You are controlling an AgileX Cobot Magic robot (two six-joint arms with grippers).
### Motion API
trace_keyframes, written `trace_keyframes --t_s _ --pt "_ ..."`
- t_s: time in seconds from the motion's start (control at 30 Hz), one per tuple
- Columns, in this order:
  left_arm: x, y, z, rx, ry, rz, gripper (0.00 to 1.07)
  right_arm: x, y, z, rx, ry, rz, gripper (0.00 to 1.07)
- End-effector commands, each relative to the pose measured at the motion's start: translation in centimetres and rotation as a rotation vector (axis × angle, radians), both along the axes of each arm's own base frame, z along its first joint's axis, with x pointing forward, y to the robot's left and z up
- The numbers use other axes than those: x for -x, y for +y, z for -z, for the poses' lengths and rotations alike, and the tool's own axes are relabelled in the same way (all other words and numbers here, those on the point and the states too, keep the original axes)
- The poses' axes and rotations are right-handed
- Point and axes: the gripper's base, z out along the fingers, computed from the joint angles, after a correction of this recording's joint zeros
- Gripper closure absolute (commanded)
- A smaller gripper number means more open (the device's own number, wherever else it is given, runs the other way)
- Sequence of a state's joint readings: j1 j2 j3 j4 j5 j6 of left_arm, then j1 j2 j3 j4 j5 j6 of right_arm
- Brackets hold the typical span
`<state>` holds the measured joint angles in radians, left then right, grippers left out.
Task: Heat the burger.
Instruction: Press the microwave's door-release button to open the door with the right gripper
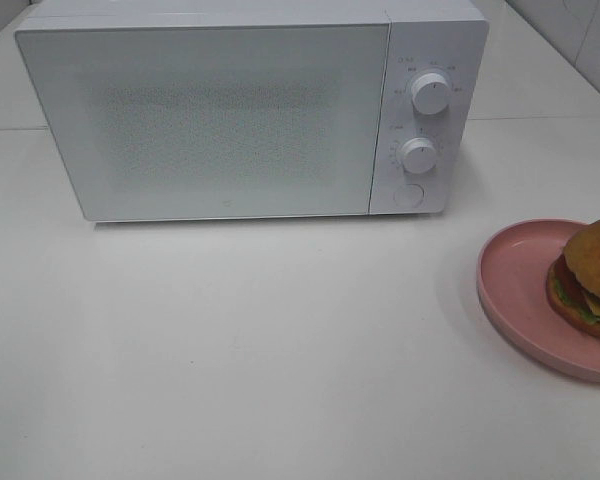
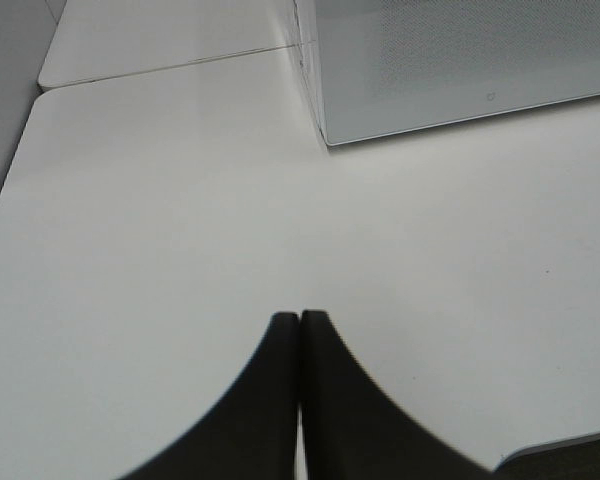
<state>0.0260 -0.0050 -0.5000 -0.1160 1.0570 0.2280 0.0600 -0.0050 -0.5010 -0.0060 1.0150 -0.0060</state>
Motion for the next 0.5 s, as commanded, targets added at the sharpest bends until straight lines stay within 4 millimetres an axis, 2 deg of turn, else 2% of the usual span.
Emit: trace_keyframes --t_s 0.03,0.5 --pt "0.32 -0.05 -0.05 0.007 -0.037 0.008 1.06 0.3 0.04 -0.02 -0.004 -0.036 -0.001 0.43" --pt "0.32 -0.05 -0.05 0.007 -0.037 0.008 1.06 0.3 0.04 -0.02 -0.004 -0.036 -0.001 0.43"
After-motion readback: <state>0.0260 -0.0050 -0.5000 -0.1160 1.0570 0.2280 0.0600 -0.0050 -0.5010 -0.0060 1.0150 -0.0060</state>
